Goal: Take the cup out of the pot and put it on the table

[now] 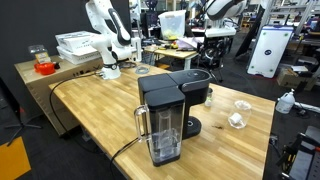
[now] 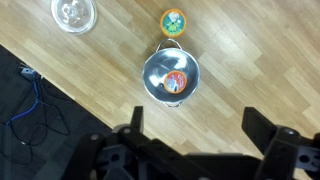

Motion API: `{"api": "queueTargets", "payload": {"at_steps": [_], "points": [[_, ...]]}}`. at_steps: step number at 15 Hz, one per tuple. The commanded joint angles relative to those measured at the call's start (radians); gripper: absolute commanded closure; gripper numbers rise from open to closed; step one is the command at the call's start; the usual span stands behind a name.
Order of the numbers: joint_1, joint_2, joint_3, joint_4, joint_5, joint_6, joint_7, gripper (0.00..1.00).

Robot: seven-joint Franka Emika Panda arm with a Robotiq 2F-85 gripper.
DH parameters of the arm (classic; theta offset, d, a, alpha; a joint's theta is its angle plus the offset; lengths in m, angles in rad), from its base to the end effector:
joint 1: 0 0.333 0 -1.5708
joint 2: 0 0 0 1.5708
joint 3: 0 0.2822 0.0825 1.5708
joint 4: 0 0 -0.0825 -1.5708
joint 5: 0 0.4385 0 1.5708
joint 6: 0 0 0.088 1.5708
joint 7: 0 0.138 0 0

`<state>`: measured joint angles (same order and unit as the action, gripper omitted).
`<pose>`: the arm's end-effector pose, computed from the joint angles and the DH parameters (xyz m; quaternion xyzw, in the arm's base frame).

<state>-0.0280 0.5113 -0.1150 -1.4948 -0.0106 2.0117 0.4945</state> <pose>0.7249 -0.0968 0.2933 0.9521 -0.3040 0.0101 0.0316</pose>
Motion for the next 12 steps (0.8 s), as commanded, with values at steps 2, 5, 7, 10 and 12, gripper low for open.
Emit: {"api": "queueTargets", "payload": {"at_steps": [2, 5, 7, 10, 12], "points": [[-0.032, 0.162, -0.009, 0.168, 0.061, -0.024, 0.013, 0.00], [-0.050, 0.260, -0.002, 0.257, 0.113, -0.030, 0.012, 0.00], [-0.057, 0.314, 0.000, 0.313, 0.145, -0.044, 0.019, 0.00], [-0.039, 0.303, -0.015, 0.273, 0.128, -0.006, 0.009, 0.00], [-0.041, 0.308, -0.014, 0.288, 0.129, -0.014, 0.010, 0.00]]}}
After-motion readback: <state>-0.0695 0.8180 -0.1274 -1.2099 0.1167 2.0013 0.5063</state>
